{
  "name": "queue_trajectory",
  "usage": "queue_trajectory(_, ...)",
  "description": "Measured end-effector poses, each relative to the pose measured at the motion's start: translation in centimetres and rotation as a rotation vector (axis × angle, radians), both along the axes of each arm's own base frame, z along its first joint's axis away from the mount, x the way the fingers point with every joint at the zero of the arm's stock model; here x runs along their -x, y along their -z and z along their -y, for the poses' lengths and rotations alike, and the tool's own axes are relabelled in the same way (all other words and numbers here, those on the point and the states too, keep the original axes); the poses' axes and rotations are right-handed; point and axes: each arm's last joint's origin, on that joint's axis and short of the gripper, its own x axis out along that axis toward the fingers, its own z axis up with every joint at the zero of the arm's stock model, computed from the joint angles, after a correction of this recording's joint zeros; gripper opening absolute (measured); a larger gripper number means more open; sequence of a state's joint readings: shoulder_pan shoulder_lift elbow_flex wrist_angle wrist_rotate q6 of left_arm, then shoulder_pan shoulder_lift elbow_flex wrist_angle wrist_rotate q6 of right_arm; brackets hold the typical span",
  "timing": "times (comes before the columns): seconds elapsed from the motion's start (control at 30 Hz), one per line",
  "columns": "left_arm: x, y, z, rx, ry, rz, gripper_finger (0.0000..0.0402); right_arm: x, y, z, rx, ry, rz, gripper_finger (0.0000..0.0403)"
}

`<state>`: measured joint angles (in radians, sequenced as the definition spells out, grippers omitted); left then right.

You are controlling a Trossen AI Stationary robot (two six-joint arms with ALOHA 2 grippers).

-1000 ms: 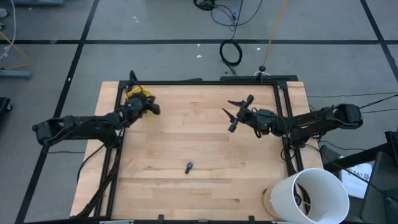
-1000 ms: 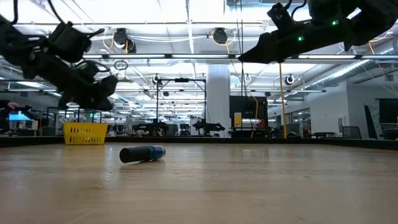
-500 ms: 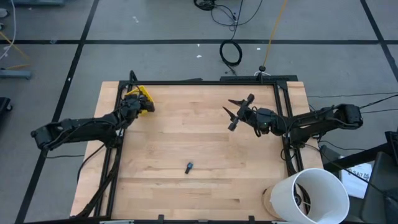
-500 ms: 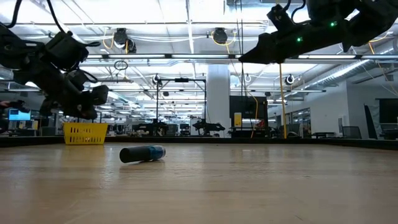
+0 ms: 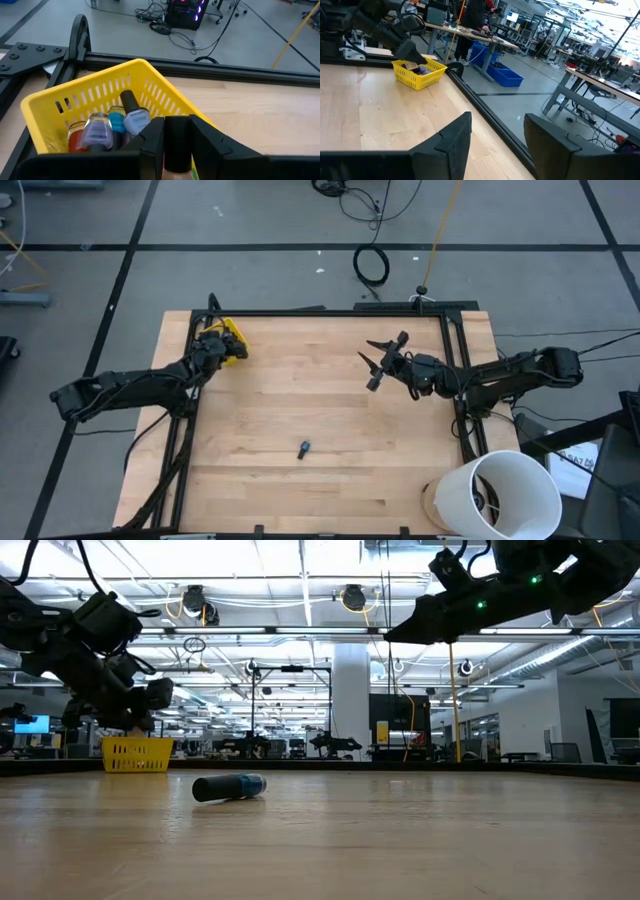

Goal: Pick & Place Nail Polish
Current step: Put the light pink nail polish into the yellow bin, then put the dark blue nail polish into the yellow bin

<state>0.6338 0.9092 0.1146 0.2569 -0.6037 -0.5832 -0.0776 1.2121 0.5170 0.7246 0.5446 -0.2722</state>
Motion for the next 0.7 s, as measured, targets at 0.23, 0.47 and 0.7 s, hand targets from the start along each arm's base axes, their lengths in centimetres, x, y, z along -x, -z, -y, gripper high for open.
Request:
queue_trajectory(0.23,0.05,-0.02,-0.02,-0.008,-0.015,-0.007,0.0119,0.00,0.03,0.00,0.000,0.000,-0.003,0.0171)
queue_trajectory(0.47,0.43,0.37,0.09,0.000,-0.065,-0.075,0.0207,0.00,0.03,0.00,0.000,0.000,-0.003,0.0171)
queue_trajectory(0.7,0.15,0.18,0.05,-0.002,-0.007,-0.056,0.0262,0.00,0.03,0.00,-0.002,0.000,-0.002,0.0171)
